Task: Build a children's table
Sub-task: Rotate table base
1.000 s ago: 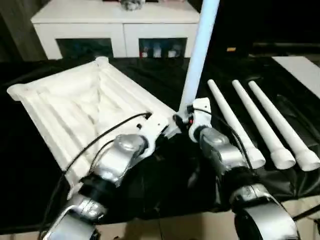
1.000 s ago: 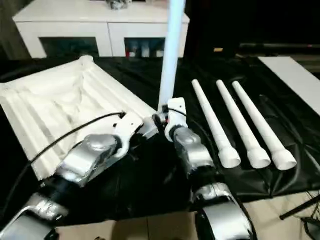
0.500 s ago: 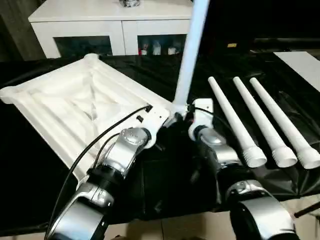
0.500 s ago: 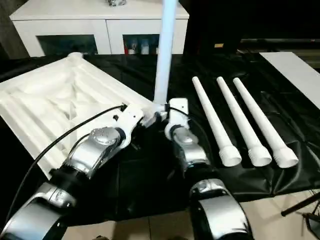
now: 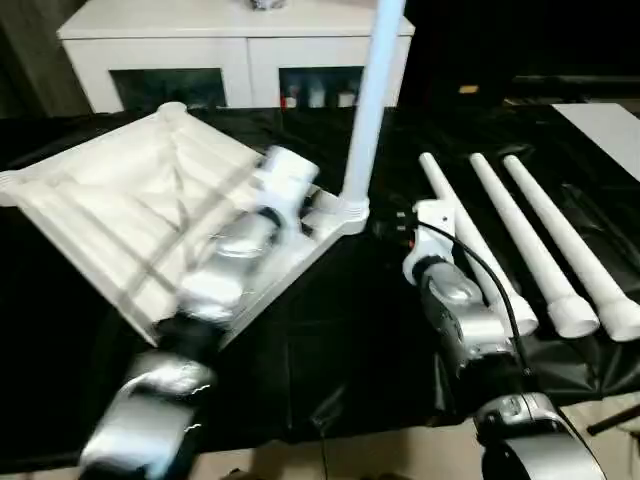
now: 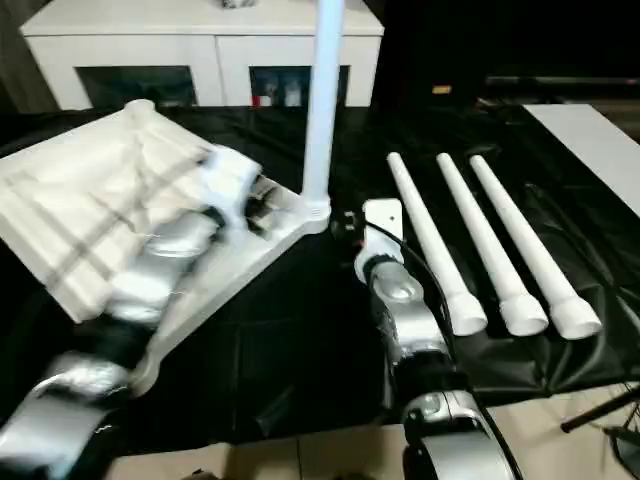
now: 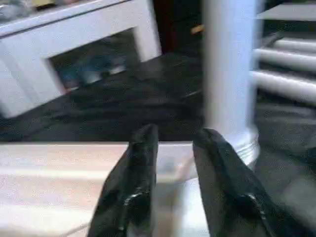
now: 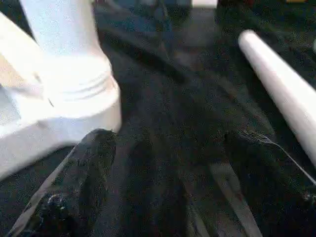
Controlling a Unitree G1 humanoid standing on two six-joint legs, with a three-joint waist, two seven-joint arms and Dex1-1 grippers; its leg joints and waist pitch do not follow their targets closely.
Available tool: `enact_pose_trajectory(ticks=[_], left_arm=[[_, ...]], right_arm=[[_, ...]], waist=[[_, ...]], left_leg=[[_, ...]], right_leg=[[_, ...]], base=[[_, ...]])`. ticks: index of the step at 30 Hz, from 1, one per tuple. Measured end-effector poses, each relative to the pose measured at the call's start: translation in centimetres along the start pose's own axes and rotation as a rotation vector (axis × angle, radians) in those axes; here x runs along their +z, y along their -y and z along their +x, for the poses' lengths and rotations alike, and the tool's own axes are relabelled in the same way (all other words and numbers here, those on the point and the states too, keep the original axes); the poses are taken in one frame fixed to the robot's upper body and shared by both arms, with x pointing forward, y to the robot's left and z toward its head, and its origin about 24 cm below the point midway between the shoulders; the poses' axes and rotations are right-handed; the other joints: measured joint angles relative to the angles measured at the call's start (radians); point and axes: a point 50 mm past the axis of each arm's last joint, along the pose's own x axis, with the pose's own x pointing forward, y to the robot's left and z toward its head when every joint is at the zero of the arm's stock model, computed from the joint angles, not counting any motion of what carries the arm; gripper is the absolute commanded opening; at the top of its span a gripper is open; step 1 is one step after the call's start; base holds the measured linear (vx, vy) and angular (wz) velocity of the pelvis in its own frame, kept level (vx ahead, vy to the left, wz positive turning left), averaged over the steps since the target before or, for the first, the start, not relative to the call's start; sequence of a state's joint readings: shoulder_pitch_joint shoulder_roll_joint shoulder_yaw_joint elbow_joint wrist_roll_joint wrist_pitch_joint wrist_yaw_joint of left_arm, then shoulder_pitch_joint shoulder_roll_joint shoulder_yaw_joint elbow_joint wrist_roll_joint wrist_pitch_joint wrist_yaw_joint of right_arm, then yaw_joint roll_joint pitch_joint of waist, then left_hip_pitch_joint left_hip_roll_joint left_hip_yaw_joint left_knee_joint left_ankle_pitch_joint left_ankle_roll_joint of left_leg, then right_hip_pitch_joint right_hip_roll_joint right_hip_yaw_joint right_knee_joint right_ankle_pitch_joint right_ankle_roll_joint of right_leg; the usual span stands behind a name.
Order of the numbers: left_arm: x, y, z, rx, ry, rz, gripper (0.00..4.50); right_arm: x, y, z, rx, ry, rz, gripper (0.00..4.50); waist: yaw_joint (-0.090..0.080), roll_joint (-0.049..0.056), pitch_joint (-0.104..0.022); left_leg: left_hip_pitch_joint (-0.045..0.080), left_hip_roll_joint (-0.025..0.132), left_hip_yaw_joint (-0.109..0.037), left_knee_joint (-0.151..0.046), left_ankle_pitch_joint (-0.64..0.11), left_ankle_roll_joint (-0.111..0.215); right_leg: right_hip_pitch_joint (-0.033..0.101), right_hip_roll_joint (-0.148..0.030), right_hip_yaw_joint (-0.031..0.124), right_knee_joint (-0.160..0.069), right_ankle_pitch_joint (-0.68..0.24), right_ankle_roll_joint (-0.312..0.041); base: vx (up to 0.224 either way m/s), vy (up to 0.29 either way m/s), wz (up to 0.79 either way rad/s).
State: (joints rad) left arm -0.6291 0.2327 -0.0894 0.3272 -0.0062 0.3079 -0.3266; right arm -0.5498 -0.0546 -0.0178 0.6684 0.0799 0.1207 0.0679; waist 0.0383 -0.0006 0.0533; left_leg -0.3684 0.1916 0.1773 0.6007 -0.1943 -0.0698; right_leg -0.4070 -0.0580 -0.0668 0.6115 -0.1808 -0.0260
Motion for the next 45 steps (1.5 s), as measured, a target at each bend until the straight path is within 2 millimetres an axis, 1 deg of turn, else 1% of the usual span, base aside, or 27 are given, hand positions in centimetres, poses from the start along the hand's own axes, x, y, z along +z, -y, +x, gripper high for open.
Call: enact_pose_trajectory(ticks=[1,3,4,5,7,8,10,11,13,14,16,19,21,25,28,30,33,35,37,41,43,45], left_arm=[[-0.3,-1.0,-0.8,0.015,-0.02,0.01,1.5],[-1.3,-3.5,-3.1,0.03,-0.088,0.058,1.5],[-1.7,-4.8,-4.2,0.038,-0.122,0.079,1.5],[-2.1,-6.6,-5.6,0.054,-0.171,0.108,1.5],[-2.6,-8.8,-7.4,0.087,-0.229,0.135,1.5],[-3.1,-10.1,-8.7,0.117,-0.283,0.154,1.5],[-3.7,-11.6,-10.2,0.171,-0.353,0.16,1.5],[-4.3,-12.6,-11.3,0.211,-0.425,0.189,1.5],[-5.2,-14.1,-12.9,0.288,-0.535,0.218,1.5],[-5.5,-14.6,-13.6,0.328,-0.581,0.233,1.5],[-6.2,-15.1,-14.7,0.351,-0.653,0.232,1.5],[-7.3,-14.4,-16.1,0.296,-0.765,0.209,1.5],[-8.0,-13.3,-16.6,0.198,-0.83,0.202,1.5],[-8.5,-10.9,-16.5,0.052,-0.857,0.156,1.5],[-8.5,-10.2,-16.2,0.014,-0.853,0.135,1.5],[-8.4,-9.1,-15.8,-0.019,-0.821,0.094,1.5],[-8.1,-6.2,-14.5,-0.143,-0.741,0.029,1.5],[-7.7,-4.9,-14.2,-0.215,-0.716,0.043,1.5],[-7.5,-4.1,-14.2,-0.247,-0.698,0.039,1.5],[-7.5,-1.1,-13.2,-0.321,-0.642,-0.037,1.5],[-7.6,-0.1,-12.5,-0.315,-0.615,-0.058,1.5],[-7.7,0.5,-11.4,-0.29,-0.583,-0.083,1.5]], right_arm=[[-0.2,-0.1,0.0,0.009,-0.013,-0.002,3.85],[-0.3,-0.6,-0.1,0.038,-0.023,-0.01,3.85],[-0.2,-0.8,-0.1,0.051,-0.019,-0.016,3.85],[0.0,-0.9,-0.1,0.061,-0.012,-0.019,3.85],[0.1,-1.0,-0.1,0.067,-0.011,-0.02,3.85],[0.1,-1.3,0.0,0.08,-0.01,-0.018,3.85],[0.1,-1.7,0.0,0.107,-0.012,-0.02,3.85],[0.2,-2.3,0.1,0.133,-0.012,-0.022,3.85],[0.1,-2.8,0.1,0.164,-0.017,-0.026,3.85],[-0.1,-2.9,0.1,0.175,-0.03,-0.026,3.85],[-0.3,-3.1,0.2,0.187,-0.052,-0.028,3.85],[-0.4,-3.5,0.5,0.193,-0.072,-0.03,3.85],[-0.4,-3.8,0.6,0.197,-0.074,-0.028,3.85],[-0.4,-4.4,0.8,0.209,-0.086,-0.021,3.85],[-0.3,-4.8,0.9,0.222,-0.086,-0.019,3.85],[-0.7,-4.8,1.0,0.23,-0.103,-0.017,3.85],[-1.3,-5.4,0.9,0.261,-0.129,-0.011,3.85],[-1.4,-5.8,0.8,0.287,-0.133,-0.013,3.85],[-1.4,-5.8,0.8,0.298,-0.133,-0.017,3.85],[-1.3,-6.0,0.8,0.332,-0.124,-0.016,3.85],[-1.2,-6.1,0.8,0.354,-0.115,-0.016,3.85],[-1.1,-5.9,0.7,0.362,-0.107,-0.018,3.85]], waist=[[-0.003,0.0,0.0],[-0.013,-0.001,0.001],[-0.013,-0.002,0.001],[-0.013,-0.003,0.002],[-0.008,-0.003,0.002],[-0.005,-0.003,0.002],[0.0,-0.005,0.002],[0.0,-0.007,0.003],[-0.001,-0.01,0.003],[0.001,-0.011,0.002],[0.001,-0.012,0.002],[-0.001,-0.013,0.002],[-0.001,-0.013,0.002],[0.0,-0.014,0.002],[0.001,-0.015,0.002],[0.005,-0.015,0.002],[0.012,-0.016,0.002],[0.008,-0.016,0.002],[0.003,-0.016,0.002],[0.002,-0.016,0.002],[0.002,-0.017,0.002],[0.002,-0.018,0.002]], left_leg=[[0.0,0.0,0.0,0.0,0.0,0.0],[0.0,0.0,0.0,-0.001,0.0,0.0],[0.0,0.0,-0.001,0.0,0.0,-0.001],[0.0,0.0,-0.001,-0.001,0.0,-0.001],[0.0,0.0,-0.001,-0.001,0.0,-0.001],[0.0,0.0,-0.001,-0.001,0.0,-0.001],[-0.001,-0.001,0.0,-0.001,0.0,-0.001],[-0.001,-0.001,0.0,-0.001,0.0,-0.001],[-0.001,-0.001,0.001,-0.001,0.0,-0.001],[-0.001,-0.001,0.001,-0.001,0.0,-0.001],[-0.001,-0.001,0.001,0.0,0.0,-0.001],[0.0,-0.001,0.001,-0.001,0.0,-0.001],[0.001,-0.001,0.001,-0.001,0.0,-0.001],[0.001,-0.001,0.001,0.0,0.0,-0.001],[0.001,-0.001,0.001,0.0,0.0,-0.001],[0.001,-0.001,0.001,0.0,0.0,-0.001],[0.001,-0.001,0.001,0.001,0.0,-0.001],[0.001,-0.001,0.001,0.001,0.0,-0.001],[0.002,-0.001,0.001,0.001,0.0,-0.001],[0.002,-0.001,0.001,0.001,0.0,-0.001],[0.002,-0.001,0.001,0.001,0.0,-0.001],[0.002,-0.001,0.0,0.001,0.001,-0.002]], right_leg=[[0.0,0.0,0.0,0.0,0.0,0.0],[-0.001,0.001,0.0,0.001,0.0,0.0],[-0.002,0.001,0.0,0.002,0.0,0.0],[-0.002,0.001,0.0,0.002,0.0,0.0],[-0.002,0.001,0.001,0.002,0.0,0.001],[-0.002,0.001,0.001,0.001,-0.001,0.001],[-0.001,0.0,0.001,0.0,-0.001,0.001],[-0.001,0.0,0.002,0.0,-0.001,0.001],[-0.001,0.0,0.002,0.0,-0.001,0.001],[-0.001,0.0,0.002,-0.001,-0.001,0.001],[-0.001,0.0,0.002,-0.001,-0.001,0.001],[-0.001,0.0,0.002,0.0,-0.001,0.001],[-0.001,0.0,0.002,0.0,-0.001,0.001],[-0.001,0.0,0.002,0.001,-0.001,0.001],[-0.001,0.0,0.002,0.002,-0.001,0.001],[0.0,-0.001,0.002,0.002,-0.001,0.001],[0.001,-0.001,0.002,0.002,-0.001,0.001],[0.001,-0.001,0.002,0.002,0.0,0.001],[0.001,-0.001,0.002,0.003,-0.001,0.001],[0.001,-0.001,0.002,0.003,0.0,0.001],[0.001,-0.001,0.002,0.004,0.0,0.0],[0.001,-0.001,0.002,0.004,0.0,0.0]], base=[[0.0,0.0,0.0],[0.0,0.0,0.0],[0.0,0.0,0.0],[0.0,0.0,0.0],[0.0,0.0,0.0],[0.0,0.0,0.0],[0.0,0.0,0.0],[0.0,0.0,0.0],[0.0,0.0,0.0],[0.0,0.0,0.0],[0.0,0.0,0.0],[0.0,0.0,0.0],[0.0,0.0,0.0],[0.0,0.0,0.0],[0.0,0.0,0.0],[0.0,0.0,0.0],[0.0,0.0,0.0],[0.0,0.0,0.0],[0.0,0.0,0.0],[0.0,0.0,0.0],[0.0,0.0,0.0],[0.0,0.0,0.0]])
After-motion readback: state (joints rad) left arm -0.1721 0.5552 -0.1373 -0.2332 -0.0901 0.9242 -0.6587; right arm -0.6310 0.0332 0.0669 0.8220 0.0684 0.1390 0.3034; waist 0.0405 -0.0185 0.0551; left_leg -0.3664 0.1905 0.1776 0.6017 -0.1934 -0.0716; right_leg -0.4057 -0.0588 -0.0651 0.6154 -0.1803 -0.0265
